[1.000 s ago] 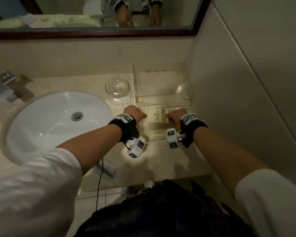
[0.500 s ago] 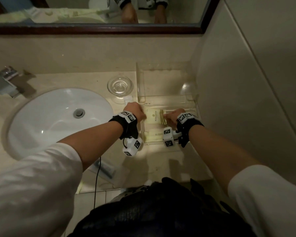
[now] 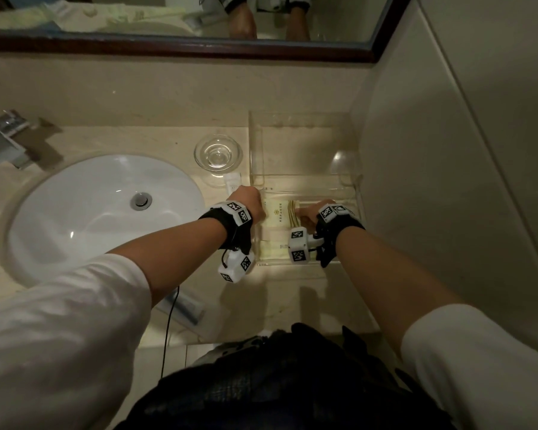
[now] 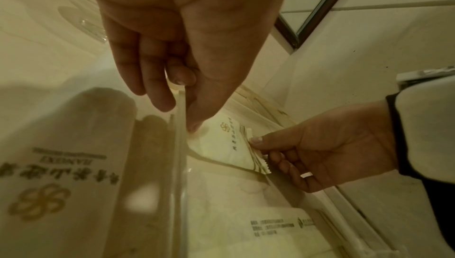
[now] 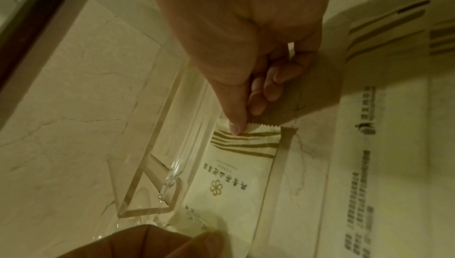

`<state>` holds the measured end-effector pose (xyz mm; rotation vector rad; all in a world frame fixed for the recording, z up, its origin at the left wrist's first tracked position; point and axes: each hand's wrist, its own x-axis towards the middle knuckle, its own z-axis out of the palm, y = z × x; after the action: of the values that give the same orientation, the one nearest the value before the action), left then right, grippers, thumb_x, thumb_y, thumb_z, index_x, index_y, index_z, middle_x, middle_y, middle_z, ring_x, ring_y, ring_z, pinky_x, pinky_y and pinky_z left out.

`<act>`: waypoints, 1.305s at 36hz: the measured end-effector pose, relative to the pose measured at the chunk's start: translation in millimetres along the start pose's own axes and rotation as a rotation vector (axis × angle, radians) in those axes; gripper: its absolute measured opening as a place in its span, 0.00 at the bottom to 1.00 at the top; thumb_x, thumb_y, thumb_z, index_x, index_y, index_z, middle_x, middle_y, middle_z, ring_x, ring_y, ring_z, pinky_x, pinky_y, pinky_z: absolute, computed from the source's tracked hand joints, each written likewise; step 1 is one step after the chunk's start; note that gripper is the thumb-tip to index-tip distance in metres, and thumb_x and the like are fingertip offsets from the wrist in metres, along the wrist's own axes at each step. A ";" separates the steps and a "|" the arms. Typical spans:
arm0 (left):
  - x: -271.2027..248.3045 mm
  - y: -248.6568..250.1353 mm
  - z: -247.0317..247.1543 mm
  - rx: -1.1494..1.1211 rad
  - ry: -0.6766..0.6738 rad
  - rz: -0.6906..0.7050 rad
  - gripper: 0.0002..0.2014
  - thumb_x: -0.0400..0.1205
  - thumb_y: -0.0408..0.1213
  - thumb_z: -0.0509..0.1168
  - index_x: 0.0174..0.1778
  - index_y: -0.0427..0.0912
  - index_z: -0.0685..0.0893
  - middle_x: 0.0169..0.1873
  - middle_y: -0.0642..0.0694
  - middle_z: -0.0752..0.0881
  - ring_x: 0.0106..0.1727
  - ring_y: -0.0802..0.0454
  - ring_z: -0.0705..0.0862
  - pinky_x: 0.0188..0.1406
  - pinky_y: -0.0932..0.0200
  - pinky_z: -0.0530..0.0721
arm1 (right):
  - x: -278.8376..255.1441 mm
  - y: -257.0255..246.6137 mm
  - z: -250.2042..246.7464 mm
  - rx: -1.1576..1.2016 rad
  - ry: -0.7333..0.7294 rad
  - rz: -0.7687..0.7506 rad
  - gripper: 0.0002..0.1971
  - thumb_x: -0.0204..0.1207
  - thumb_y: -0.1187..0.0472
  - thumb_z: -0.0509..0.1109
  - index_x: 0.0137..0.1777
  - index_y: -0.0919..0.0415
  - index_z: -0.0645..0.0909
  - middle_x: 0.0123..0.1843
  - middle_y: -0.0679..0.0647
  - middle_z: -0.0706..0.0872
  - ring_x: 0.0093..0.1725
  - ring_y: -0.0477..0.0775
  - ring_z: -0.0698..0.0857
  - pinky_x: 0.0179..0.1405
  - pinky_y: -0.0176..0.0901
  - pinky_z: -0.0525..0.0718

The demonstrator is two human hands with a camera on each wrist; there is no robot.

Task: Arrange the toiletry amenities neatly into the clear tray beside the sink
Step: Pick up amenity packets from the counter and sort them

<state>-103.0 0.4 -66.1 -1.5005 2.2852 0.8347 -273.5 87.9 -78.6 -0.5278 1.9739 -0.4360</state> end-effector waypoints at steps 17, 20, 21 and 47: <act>7.9 -1.2 3.5 0.029 0.009 0.017 0.10 0.75 0.32 0.67 0.51 0.35 0.85 0.49 0.39 0.87 0.48 0.43 0.86 0.38 0.59 0.81 | -9.5 -4.9 14.2 -0.148 0.104 0.069 0.21 0.62 0.37 0.74 0.42 0.54 0.86 0.53 0.56 0.88 0.51 0.62 0.88 0.53 0.50 0.86; 8.5 -3.0 1.6 0.041 0.005 0.033 0.10 0.74 0.31 0.66 0.51 0.35 0.84 0.49 0.39 0.86 0.49 0.43 0.85 0.38 0.57 0.81 | -10.9 -6.0 10.3 -0.101 0.053 0.020 0.11 0.74 0.47 0.74 0.49 0.51 0.83 0.58 0.57 0.82 0.51 0.56 0.81 0.39 0.37 0.82; 8.6 -3.5 1.4 0.044 0.004 0.035 0.10 0.74 0.31 0.66 0.51 0.35 0.84 0.49 0.40 0.86 0.49 0.43 0.85 0.38 0.57 0.81 | -9.3 -5.5 10.3 -0.095 0.049 0.022 0.17 0.73 0.48 0.74 0.58 0.57 0.83 0.59 0.58 0.83 0.50 0.54 0.80 0.35 0.36 0.80; -8.7 -46.4 -10.1 -0.220 0.101 0.007 0.10 0.81 0.45 0.62 0.41 0.43 0.79 0.40 0.44 0.83 0.45 0.47 0.80 0.41 0.59 0.73 | -18.9 11.3 25.8 0.134 0.143 -0.050 0.18 0.70 0.45 0.76 0.29 0.54 0.75 0.30 0.55 0.82 0.26 0.54 0.77 0.34 0.45 0.79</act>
<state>-56.5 -12.9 -68.0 -1.6620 2.3341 1.0655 -244.7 105.7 -81.5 -0.4727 2.0539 -0.6480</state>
